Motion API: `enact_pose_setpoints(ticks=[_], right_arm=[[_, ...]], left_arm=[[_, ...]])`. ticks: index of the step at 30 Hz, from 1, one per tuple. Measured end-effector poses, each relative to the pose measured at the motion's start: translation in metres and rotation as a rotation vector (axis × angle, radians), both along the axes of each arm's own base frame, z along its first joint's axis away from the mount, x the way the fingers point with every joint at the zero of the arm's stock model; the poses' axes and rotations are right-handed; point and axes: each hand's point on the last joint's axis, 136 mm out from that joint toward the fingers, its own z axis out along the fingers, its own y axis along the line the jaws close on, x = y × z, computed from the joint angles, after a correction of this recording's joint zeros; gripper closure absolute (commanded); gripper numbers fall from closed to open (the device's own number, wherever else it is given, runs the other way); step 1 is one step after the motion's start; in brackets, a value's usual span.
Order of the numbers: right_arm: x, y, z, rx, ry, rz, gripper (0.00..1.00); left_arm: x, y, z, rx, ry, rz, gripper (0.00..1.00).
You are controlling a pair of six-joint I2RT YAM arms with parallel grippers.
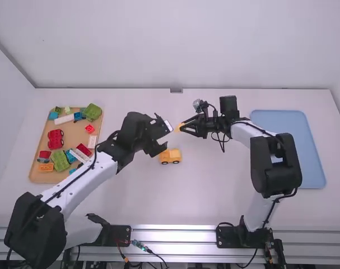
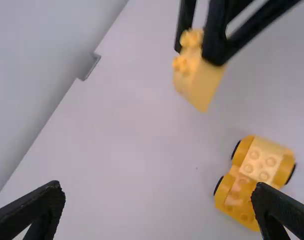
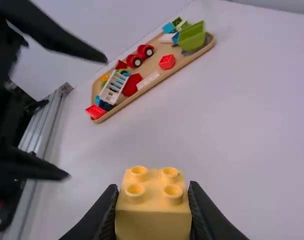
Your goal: Assemble lego blocks to make yellow taxi
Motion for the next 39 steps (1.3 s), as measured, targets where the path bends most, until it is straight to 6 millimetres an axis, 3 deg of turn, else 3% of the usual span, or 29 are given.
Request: enact_pose_setpoints(ticks=[3, 5, 10, 13, 21, 33, 39], right_arm=[[-0.006, -0.007, 0.000, 0.015, -0.067, 0.039, 1.00], [-0.012, -0.008, 0.002, 0.034, -0.094, 0.070, 0.97], [-0.023, -0.011, 0.013, 0.111, -0.220, 0.142, 1.00], [-0.025, -0.012, 0.018, 0.140, -0.263, 0.160, 1.00], [-0.037, 0.001, 0.024, 0.185, -0.366, 0.231, 1.00], [-0.046, -0.001, 0.025, 0.205, -0.368, 0.245, 1.00], [-0.055, 0.008, 0.033, 0.221, -0.416, 0.283, 1.00]], left_arm=[[0.004, -0.002, 0.029, -0.130, 0.021, -0.076, 0.01], [0.004, 0.003, 0.035, -0.192, 0.031, -0.107, 0.01], [0.000, 0.012, 0.053, -0.381, 0.020, -0.234, 0.01], [-0.004, 0.008, 0.050, -0.448, 0.036, -0.301, 0.01], [-0.011, -0.030, 0.013, -0.617, 0.181, -0.435, 0.01], [-0.014, -0.037, 0.016, -0.679, 0.236, -0.439, 0.01], [-0.023, -0.053, 0.014, -0.664, 0.250, -0.471, 0.01]])
